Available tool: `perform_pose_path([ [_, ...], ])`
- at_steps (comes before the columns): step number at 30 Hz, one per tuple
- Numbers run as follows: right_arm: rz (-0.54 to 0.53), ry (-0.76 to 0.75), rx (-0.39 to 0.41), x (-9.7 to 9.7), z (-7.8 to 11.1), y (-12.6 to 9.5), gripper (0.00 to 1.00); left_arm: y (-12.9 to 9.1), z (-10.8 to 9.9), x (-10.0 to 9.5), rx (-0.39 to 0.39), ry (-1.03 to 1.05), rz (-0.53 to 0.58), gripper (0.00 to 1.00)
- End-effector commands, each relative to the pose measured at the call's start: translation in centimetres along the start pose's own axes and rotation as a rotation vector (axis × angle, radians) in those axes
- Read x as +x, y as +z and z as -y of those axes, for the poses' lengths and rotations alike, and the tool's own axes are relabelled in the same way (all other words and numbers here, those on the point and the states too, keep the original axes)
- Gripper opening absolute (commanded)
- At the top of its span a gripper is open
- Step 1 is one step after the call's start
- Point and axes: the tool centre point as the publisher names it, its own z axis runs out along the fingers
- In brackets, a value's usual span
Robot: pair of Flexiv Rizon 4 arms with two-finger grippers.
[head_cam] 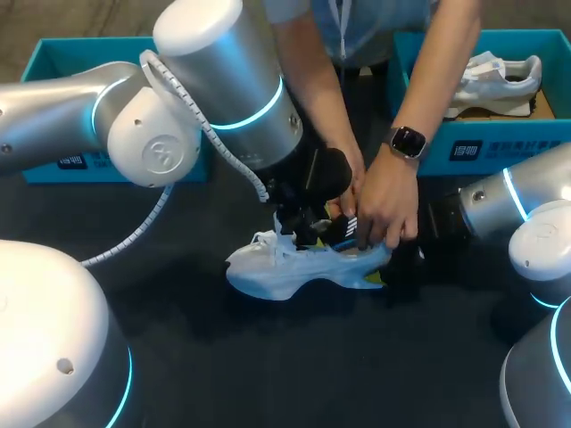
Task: Take the shoe out of the shoebox, open the shoe tongue, remove and reinsert the insole, then place the shoe into the shoebox
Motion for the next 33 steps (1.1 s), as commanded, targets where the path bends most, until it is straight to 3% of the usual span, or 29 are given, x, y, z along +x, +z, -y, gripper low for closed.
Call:
perform_pose_path([
  [1, -0.001, 0.000, 0.003, 0.0, 0.2, 0.6, 0.00, 0.7, -0.4, 0.1, 0.020, -0.003, 0.026, 0.60],
  [3, -0.001, 0.000, 0.003, 0.0, 0.2, 0.6, 0.00, 1.1, -0.3, -0.1, 0.027, -0.004, 0.039, 0.58],
  [6, -0.001, 0.000, 0.003, 0.0, 0.2, 0.6, 0.00, 1.9, -0.1, -0.4, 0.023, -0.001, 0.036, 0.64],
  [8, -0.001, 0.000, 0.003, 0.0, 0.2, 0.6, 0.00, 2.4, 0.0, -0.6, 0.023, 0.003, 0.028, 0.77],
  [24, -0.001, 0.000, 0.003, 0.0, 0.2, 0.6, 0.00, 5.1, -0.2, -1.3, 0.011, 0.006, -0.012, 0.65],
  [33, -0.001, 0.000, 0.003, 0.0, 0.2, 0.6, 0.00, 6.6, -0.6, -1.7, 0.011, -0.002, -0.048, 0.48],
])
